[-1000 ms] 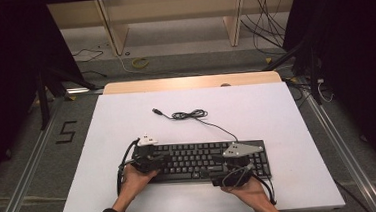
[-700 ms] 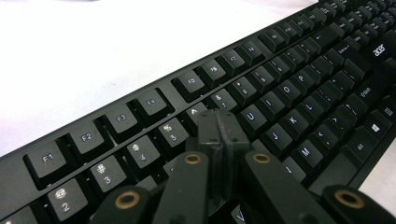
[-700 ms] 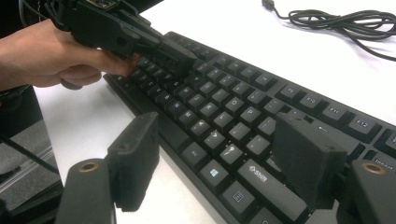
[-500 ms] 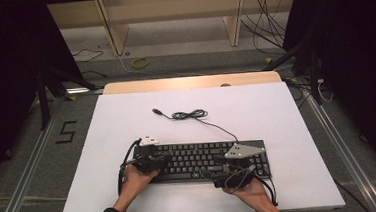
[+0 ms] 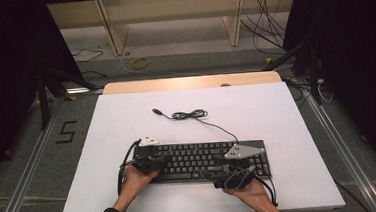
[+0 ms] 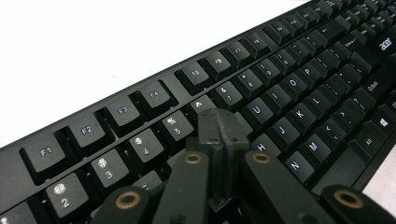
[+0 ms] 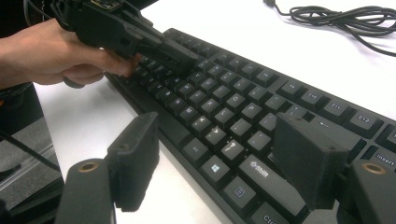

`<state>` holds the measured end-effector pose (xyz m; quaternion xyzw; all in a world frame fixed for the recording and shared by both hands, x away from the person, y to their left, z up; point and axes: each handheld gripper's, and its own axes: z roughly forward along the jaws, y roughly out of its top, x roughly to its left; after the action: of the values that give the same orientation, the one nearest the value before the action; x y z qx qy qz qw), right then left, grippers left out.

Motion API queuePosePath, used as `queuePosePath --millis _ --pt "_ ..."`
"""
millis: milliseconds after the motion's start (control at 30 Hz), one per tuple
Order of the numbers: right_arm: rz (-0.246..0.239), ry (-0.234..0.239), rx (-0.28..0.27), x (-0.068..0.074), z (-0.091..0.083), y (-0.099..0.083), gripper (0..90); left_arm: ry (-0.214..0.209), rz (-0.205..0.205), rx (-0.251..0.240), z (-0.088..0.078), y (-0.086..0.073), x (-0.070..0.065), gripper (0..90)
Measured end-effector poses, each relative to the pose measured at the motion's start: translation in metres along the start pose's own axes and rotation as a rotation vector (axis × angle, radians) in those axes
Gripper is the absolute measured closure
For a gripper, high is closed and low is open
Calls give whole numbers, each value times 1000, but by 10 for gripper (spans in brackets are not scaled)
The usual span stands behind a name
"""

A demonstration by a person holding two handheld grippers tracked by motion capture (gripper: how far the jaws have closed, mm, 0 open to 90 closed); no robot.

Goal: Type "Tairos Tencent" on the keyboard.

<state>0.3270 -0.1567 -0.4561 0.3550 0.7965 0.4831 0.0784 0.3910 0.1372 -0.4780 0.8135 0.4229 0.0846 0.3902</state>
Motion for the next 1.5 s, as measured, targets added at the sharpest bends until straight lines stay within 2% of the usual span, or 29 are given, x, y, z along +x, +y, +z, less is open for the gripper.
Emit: queuePosePath --millis 300,900,1000,1133,1300,1500 --pt "0 0 -2 0 0 0 327 0 -3 -10 -2 1 -2 887" --pt "5 -3 -5 -1 -1 0 326 -12 -25 -45 -11 5 -2 811" --pt "5 -3 -6 -1 -1 0 325 -20 -28 -51 -14 5 -1 758" --pt "3 -5 -10 -2 -2 1 323 -52 -43 -71 -18 6 0 662" --pt "5 -8 -12 -3 -4 0 323 -75 -36 -94 -26 5 -1 543" --pt "11 -14 -21 -6 -9 -3 323 -92 -29 -130 -36 1 -2 444"
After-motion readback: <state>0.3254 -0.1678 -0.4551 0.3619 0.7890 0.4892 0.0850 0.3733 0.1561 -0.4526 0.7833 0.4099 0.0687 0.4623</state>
